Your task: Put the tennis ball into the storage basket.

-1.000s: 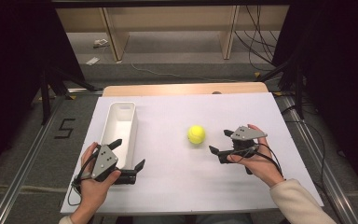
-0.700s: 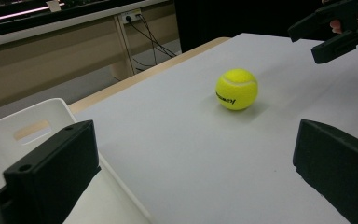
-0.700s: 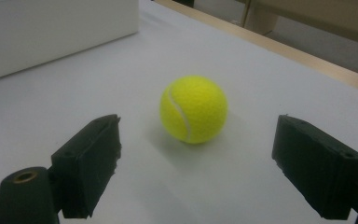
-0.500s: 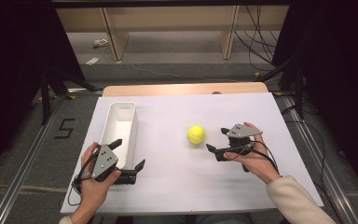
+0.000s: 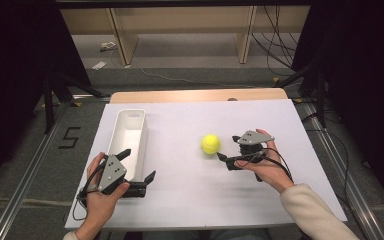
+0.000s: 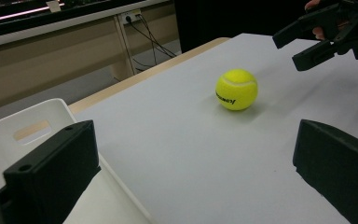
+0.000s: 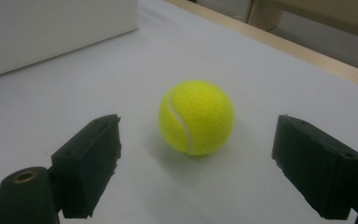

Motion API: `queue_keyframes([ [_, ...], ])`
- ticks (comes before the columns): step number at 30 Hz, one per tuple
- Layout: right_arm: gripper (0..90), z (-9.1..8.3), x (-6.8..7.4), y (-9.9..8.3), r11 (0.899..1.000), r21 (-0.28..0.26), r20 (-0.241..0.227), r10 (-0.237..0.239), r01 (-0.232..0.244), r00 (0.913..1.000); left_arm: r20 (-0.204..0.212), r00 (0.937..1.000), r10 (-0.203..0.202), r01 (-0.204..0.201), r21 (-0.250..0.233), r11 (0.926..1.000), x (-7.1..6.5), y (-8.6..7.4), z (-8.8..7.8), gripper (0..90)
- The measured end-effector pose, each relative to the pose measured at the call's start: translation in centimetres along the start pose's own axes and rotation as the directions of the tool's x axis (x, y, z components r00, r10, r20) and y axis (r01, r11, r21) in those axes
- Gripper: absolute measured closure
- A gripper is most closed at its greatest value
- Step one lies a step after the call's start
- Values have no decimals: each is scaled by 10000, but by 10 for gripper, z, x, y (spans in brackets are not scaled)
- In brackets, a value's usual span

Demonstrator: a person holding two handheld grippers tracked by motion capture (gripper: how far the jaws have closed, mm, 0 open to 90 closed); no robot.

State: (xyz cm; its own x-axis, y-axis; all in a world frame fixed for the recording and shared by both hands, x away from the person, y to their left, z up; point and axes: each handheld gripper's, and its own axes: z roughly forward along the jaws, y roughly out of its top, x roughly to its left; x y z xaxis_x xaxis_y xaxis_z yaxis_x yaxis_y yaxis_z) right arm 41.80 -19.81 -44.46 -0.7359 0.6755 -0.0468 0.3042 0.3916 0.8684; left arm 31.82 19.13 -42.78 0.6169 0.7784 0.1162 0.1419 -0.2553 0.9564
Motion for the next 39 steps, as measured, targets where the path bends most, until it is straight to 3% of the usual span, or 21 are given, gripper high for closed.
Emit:
queue_keyframes([
  [27, 160, 27, 0, 6, 9995, 323, -23, -59, 60, 10000, 25, 10000, 2, -2, -9, 10000, 0, 0, 0, 0],
  [39, 160, 47, -4, 10, 9984, 567, 26, -35, 34, 10000, 71, 9999, 78, -78, -85, 9999, 0, 1, 0, 0],
])
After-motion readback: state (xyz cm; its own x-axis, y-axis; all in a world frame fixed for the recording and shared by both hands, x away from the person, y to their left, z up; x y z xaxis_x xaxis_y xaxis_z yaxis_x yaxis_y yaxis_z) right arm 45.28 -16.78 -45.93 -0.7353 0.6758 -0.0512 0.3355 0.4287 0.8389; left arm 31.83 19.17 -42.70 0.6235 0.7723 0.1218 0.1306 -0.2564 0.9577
